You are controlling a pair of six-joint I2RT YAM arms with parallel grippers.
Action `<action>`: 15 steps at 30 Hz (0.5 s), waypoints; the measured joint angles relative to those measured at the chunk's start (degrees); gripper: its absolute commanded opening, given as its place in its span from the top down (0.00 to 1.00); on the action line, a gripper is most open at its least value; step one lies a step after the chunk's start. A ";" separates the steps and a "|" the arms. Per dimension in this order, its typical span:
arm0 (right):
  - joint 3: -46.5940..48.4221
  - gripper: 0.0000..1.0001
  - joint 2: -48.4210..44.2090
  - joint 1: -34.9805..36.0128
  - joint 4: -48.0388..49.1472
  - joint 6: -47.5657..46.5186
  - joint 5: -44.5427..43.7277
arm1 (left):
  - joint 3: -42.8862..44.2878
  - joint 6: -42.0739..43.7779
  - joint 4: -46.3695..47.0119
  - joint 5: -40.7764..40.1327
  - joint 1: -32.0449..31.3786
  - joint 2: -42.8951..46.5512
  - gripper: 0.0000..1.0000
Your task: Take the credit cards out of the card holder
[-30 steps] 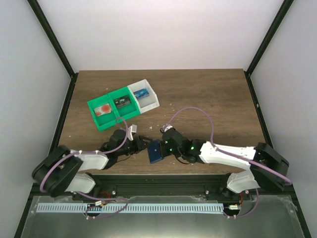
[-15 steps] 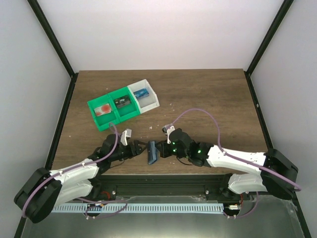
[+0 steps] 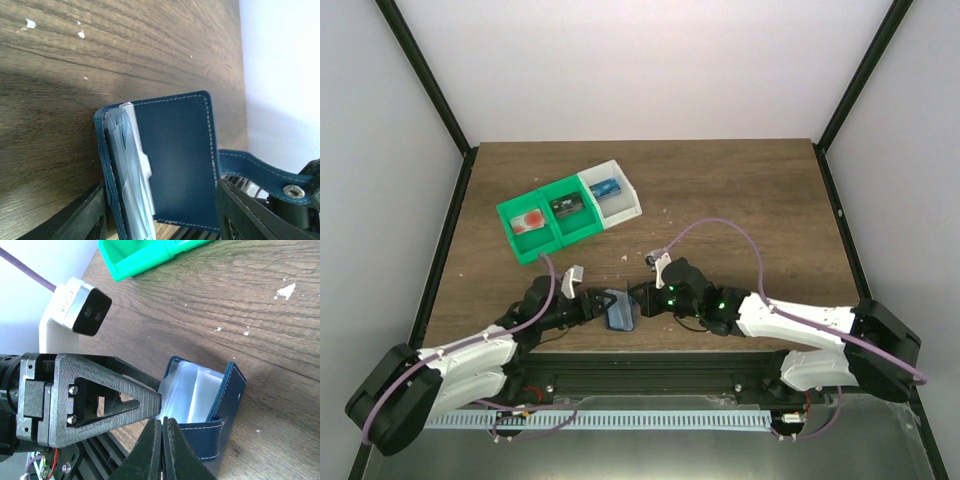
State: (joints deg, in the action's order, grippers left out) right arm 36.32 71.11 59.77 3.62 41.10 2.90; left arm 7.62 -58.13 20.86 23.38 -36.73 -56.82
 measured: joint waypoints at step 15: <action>-6.67 1.00 -1.70 -5.49 -4.90 1.53 -5.35 | -0.20 1.62 0.04 -1.29 0.00 -3.85 0.62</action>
State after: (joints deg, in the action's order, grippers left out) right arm 29.65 69.41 54.28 -1.28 42.63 -2.46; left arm 7.42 -56.51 20.91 22.09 -36.73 -60.66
